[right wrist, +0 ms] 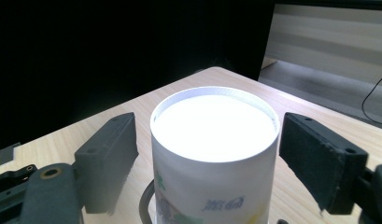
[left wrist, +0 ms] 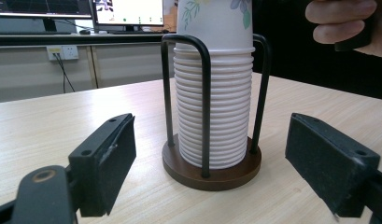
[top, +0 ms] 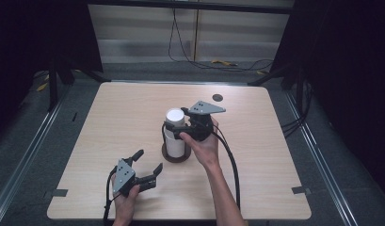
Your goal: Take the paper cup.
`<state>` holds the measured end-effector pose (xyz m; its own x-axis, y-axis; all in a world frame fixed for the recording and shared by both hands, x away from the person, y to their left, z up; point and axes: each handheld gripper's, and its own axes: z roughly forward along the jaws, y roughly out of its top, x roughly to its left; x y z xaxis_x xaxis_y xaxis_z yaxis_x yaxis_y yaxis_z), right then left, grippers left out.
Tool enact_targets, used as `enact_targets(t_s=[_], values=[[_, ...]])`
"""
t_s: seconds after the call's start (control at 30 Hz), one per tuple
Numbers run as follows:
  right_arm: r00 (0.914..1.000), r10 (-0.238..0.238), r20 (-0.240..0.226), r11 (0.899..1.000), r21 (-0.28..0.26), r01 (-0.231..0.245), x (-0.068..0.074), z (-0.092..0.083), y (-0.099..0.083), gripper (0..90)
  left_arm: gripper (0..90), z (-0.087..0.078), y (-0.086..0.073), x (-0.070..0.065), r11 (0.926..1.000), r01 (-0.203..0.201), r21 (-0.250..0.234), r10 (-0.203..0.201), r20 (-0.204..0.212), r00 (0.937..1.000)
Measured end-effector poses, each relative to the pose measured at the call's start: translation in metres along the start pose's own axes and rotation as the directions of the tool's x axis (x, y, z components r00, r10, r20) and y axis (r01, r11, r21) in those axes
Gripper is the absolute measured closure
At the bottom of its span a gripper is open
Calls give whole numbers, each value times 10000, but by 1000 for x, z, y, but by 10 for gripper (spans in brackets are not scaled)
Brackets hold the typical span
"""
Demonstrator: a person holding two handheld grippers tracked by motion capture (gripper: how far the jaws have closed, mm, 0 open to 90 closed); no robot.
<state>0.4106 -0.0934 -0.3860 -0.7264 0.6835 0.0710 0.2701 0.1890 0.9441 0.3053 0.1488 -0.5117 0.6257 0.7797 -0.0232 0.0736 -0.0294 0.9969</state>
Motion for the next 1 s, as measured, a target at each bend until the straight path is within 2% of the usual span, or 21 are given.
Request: enact_targets(t_s=[0.27,1.0], values=[[9999,109,-50,9999,115,-108,-4,4,-1,232,163,0,0,0,10000,-18,8,18,16,10000],[9998,-7,-192,9998,180,10,-5,5,3,335,163,0,0,0,10000,-19,-20,19,-42,10000]])
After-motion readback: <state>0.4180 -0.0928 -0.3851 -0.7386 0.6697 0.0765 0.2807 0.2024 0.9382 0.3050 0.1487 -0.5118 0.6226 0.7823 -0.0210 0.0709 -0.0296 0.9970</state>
